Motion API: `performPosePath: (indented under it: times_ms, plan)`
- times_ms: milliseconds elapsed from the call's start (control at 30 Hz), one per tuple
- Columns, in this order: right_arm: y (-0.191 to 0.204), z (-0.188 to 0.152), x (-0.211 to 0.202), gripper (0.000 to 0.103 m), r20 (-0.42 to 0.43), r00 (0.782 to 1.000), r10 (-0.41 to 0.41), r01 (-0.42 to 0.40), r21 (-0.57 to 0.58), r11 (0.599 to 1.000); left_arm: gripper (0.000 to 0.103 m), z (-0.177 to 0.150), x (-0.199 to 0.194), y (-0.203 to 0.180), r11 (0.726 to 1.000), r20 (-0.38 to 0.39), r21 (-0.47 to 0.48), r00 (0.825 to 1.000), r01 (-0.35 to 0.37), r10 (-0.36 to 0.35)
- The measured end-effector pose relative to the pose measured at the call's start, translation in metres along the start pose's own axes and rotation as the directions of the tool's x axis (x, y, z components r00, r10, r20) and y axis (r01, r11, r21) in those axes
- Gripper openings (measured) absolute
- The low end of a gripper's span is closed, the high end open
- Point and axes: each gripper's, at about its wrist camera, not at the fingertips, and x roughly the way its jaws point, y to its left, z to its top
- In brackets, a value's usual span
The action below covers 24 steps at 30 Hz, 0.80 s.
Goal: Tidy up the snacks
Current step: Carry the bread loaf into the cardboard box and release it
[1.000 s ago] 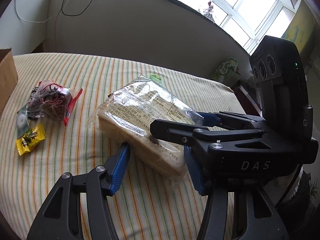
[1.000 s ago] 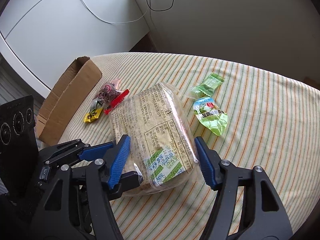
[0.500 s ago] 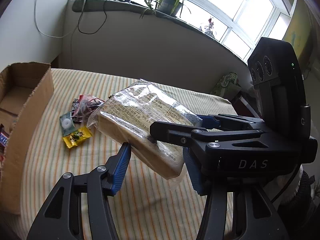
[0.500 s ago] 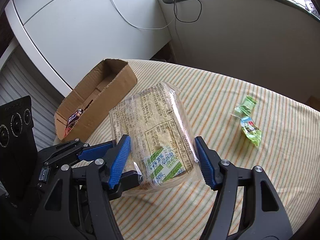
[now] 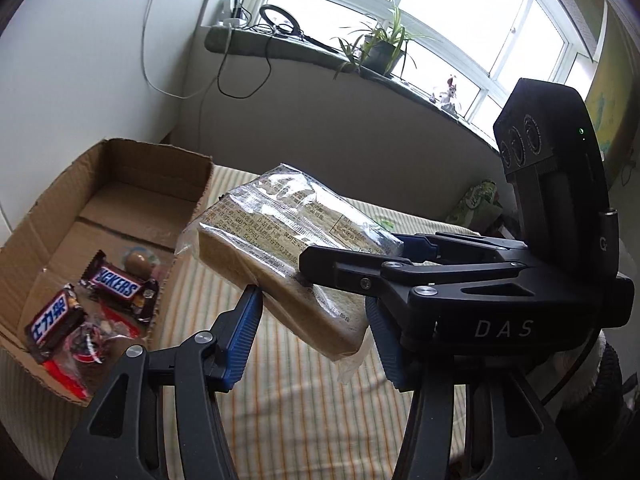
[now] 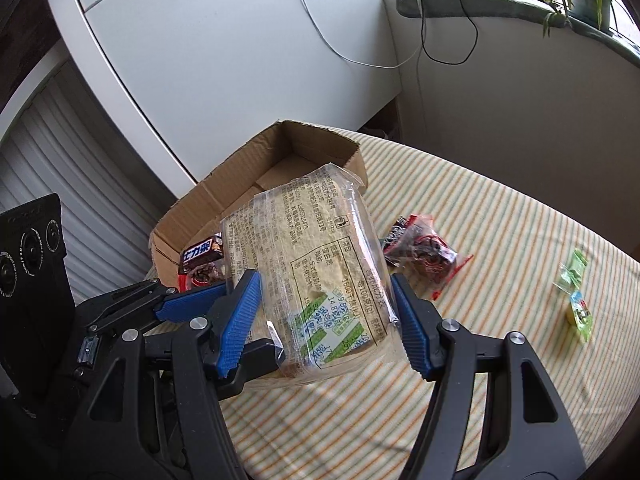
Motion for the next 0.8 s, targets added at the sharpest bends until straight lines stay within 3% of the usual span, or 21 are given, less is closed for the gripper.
performPosePath:
  times_ms: [400,800]
  plan:
    - [0.052,0.035,0.056,0.068,-0.025,0.998,0.066,-0.067,-0.057,0.996,0.052,0.010,-0.023,0.057,0.995,0.041,-0.070,0.996,-0.078,0.081]
    - [0.071,0.051,0.098,0.068,-0.061,0.993,0.105,-0.110,-0.074,0.991,0.051,0.013,-0.029,0.108,0.985,0.038,-0.105,0.990,-0.134,0.138]
